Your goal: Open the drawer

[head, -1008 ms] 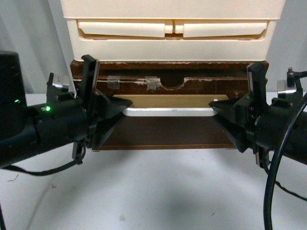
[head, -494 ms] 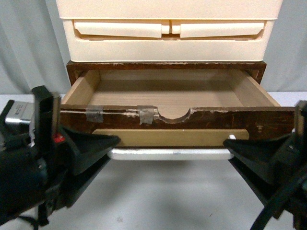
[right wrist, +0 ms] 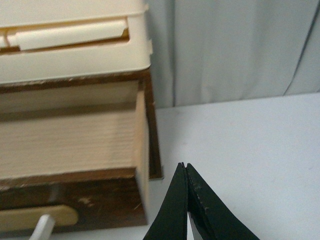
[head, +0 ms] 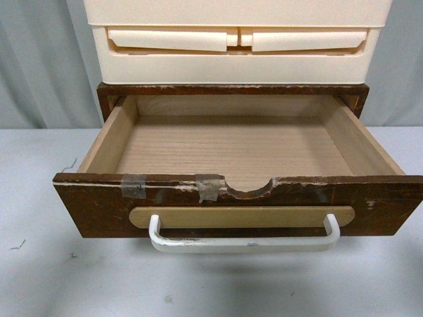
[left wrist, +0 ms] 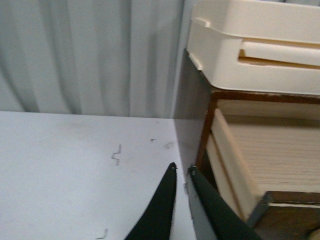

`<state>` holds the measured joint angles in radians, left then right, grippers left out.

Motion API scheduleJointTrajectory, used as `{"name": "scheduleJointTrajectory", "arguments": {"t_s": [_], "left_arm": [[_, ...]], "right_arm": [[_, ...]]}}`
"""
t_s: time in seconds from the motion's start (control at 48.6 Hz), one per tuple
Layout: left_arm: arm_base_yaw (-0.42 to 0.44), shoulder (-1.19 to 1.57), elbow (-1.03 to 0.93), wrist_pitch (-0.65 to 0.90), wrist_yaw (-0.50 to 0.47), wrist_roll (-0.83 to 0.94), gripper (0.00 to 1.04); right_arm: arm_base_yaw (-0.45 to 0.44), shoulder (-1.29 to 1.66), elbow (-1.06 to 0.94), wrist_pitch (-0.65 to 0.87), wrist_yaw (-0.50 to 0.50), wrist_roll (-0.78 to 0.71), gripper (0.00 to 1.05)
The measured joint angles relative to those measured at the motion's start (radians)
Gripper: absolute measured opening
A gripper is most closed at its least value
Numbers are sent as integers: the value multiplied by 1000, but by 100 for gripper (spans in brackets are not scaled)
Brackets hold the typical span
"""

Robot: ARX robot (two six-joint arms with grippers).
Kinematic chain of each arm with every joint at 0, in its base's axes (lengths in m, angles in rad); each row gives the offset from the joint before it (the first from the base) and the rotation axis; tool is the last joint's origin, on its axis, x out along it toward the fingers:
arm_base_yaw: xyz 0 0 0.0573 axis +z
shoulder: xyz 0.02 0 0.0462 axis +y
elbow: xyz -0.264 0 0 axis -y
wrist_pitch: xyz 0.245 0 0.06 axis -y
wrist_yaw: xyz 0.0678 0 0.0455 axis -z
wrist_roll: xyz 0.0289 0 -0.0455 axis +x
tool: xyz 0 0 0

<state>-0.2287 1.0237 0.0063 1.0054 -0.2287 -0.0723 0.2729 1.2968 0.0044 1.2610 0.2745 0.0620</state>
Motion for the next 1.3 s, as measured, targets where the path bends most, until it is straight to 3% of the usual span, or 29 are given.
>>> {"name": "scheduleJointTrajectory", "arguments": {"t_s": [0.062, 0.35, 0.473, 0.576, 0.741, 1.296], "left_arm": [[25, -61, 0, -57, 15, 21, 2], [103, -404, 2, -408, 100, 54, 2], [143, -510, 2, -492, 143, 55, 2], [225, -557, 2, -546, 218, 55, 2], [230, -626, 2, -606, 225, 55, 2], [228, -805, 2, -786, 229, 55, 2]], "right_arm": [[-28, -82, 0, -57, -19, -17, 2], [-119, -454, 0, -391, -115, -53, 2], [-151, -599, 0, -535, -147, -55, 2], [-167, -673, 0, -606, -169, -55, 2], [-281, -831, 5, -800, -257, -55, 2], [-273, -1048, 5, -1010, -272, -56, 2]]}}
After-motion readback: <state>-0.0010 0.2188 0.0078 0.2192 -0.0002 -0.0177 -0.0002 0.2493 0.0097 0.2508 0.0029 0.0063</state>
